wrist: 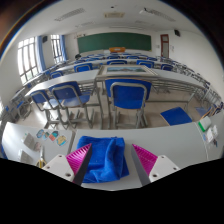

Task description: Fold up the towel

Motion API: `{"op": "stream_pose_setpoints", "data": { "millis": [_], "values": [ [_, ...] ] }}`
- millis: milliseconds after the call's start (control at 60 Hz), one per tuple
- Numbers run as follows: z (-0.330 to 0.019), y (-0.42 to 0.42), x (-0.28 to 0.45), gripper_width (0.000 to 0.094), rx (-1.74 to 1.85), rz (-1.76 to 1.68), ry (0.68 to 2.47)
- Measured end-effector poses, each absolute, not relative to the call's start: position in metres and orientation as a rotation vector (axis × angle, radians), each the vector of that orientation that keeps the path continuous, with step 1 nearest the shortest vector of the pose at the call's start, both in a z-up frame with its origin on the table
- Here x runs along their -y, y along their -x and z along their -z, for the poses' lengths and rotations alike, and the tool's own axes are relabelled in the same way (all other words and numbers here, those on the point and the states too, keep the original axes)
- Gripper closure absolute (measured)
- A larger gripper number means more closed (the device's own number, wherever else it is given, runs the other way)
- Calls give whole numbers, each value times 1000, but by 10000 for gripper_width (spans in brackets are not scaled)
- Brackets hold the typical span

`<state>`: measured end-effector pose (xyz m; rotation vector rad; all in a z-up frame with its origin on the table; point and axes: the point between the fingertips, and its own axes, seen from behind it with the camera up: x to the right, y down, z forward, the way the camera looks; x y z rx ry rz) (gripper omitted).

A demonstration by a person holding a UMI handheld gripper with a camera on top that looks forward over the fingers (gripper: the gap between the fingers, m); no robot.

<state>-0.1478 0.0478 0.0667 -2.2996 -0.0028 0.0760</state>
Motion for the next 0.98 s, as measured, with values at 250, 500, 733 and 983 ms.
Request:
{"op": "stream_pose_setpoints", "data": {
  "millis": [250,500,733,983],
  "values": [
    [-88,124,-10,83,48,-6,2295],
    [-159,163,66,83,50,63,2214],
    [-214,210,162,90,17,119,2146],
    [-233,233,226,87,-2,145,2141]
  ]
}}
